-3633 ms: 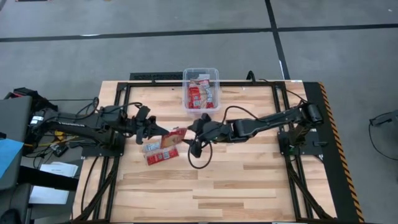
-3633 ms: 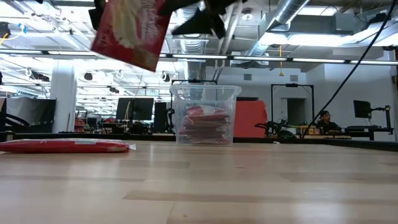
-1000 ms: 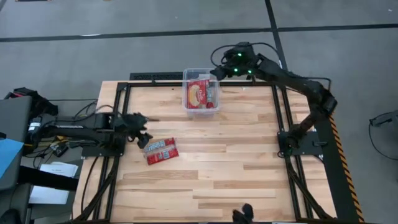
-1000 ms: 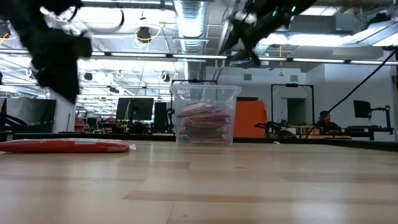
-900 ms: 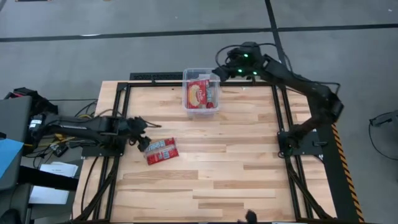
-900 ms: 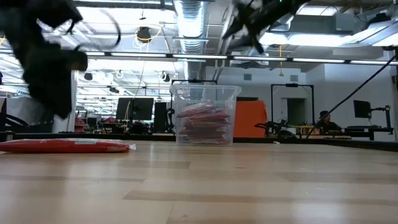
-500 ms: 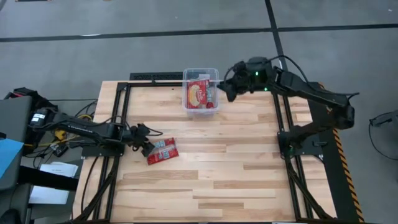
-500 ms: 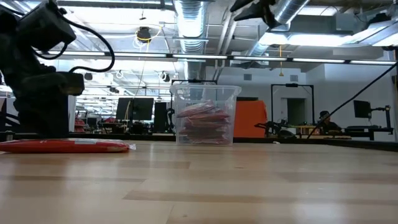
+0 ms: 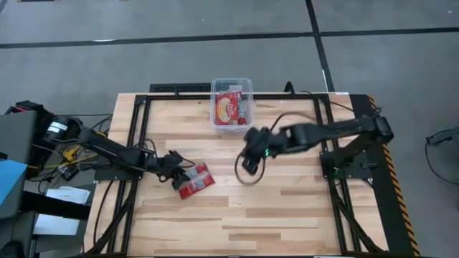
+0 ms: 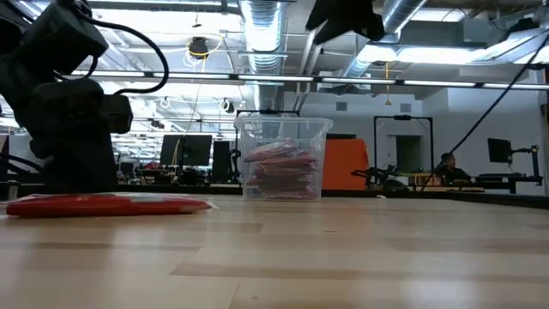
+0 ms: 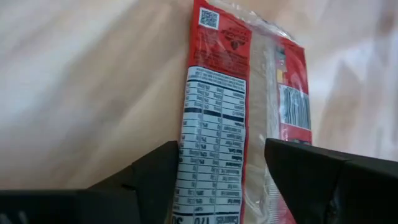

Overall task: Sort popcorn bags into baskets
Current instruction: Put the red popcorn bag into the transparent bin

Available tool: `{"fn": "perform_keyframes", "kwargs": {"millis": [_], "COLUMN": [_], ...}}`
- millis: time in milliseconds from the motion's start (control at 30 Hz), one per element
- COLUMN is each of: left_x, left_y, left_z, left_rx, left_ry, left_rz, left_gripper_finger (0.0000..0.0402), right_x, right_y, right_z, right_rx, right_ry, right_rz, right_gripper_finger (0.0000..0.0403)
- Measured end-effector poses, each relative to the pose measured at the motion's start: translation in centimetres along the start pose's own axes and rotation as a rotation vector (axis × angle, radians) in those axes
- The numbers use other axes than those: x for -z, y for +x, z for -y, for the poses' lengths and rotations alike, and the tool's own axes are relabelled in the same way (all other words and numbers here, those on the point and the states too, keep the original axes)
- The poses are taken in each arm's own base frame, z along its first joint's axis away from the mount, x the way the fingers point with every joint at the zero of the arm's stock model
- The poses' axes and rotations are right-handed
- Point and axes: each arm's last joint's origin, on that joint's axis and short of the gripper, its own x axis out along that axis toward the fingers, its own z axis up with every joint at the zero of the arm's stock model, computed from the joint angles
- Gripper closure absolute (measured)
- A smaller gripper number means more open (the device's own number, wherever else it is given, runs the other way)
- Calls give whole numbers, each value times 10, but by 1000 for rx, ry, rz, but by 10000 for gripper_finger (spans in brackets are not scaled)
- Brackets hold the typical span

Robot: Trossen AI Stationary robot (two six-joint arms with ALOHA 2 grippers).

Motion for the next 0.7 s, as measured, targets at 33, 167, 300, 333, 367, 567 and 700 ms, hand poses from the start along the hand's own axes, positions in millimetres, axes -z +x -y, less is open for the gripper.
{"fn": "perform_keyframes", "kwargs": {"millis": [33, 167, 300, 333, 367, 567, 700], "left_x": [1, 4, 6, 7, 6, 2, -1], "left_y": [4, 17, 27, 29, 31, 33, 33], "left_z": [2, 9, 14, 16, 18, 31, 37], "left_rx": [14, 59, 83, 84, 82, 90, 130], "left_ry": [-5, -49, -58, -54, -51, -22, 15], "left_rz": [-3, -16, -20, -21, -23, -10, -22], "left_gripper_finger": [169, 204, 251, 264, 276, 311, 285], "right_x": [6, 28, 55, 63, 70, 101, 114], "right_y": [7, 42, 78, 87, 98, 157, 187], "right_z": [-6, -28, -52, -58, -64, -82, -80], "right_rx": [6, 17, -16, -31, -66, -218, -236], "right_ry": [4, 35, 6, -6, -19, -7, 49], "right_rz": [-15, -80, -131, -155, -169, -215, -230], "right_gripper_finger": [255, 261, 280, 288, 298, 342, 358]}}
